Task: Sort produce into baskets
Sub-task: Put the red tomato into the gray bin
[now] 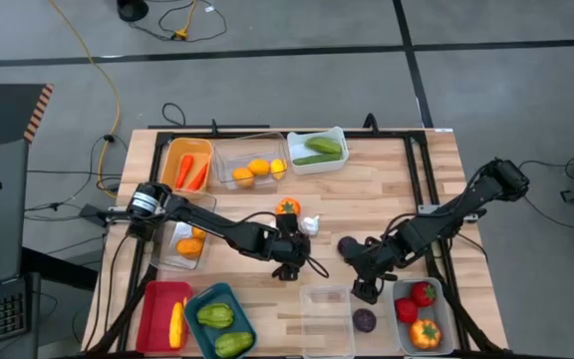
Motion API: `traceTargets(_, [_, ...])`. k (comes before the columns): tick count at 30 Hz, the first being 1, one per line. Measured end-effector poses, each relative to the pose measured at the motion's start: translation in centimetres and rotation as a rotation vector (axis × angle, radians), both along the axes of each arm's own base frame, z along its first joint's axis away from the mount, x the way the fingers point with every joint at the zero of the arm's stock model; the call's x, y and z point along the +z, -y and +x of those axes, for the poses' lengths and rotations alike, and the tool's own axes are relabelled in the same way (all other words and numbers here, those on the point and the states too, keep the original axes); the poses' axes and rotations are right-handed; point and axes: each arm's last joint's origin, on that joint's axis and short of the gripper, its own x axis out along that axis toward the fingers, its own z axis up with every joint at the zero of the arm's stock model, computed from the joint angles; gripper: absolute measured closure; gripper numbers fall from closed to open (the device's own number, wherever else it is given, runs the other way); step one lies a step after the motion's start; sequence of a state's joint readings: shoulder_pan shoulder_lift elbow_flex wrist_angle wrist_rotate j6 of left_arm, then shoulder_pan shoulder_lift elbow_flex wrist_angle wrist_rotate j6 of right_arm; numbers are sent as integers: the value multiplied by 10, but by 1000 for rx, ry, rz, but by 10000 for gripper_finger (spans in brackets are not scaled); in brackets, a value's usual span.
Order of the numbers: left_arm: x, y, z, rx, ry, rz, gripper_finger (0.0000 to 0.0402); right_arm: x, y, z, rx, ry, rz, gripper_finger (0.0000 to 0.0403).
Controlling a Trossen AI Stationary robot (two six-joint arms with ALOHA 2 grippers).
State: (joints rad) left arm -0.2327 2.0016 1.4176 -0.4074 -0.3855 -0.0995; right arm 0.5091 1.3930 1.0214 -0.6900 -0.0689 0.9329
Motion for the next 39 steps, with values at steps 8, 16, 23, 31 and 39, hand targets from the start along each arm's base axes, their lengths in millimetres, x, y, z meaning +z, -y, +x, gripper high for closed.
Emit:
traceTargets(8, [-23, -4, 5, 24, -44, -3, 59, 1, -1, 2, -1, 21, 9, 29])
traceTargets(16, [-26, -6, 5, 43, -60, 13, 83, 2, -2, 4, -6, 47, 13, 29])
traceTargets(23, [-25, -6, 4, 35, -69, -1, 136, 3, -2, 4, -6, 55, 15, 29])
traceTargets(31, [8, -4, -4, 21, -3, -24, 119, 6, -1, 11, -96, 173, -61, 29])
traceTargets(39, [57, 11, -22, 35, 142, 56, 120, 20, 11, 33, -344, 438, -132, 29])
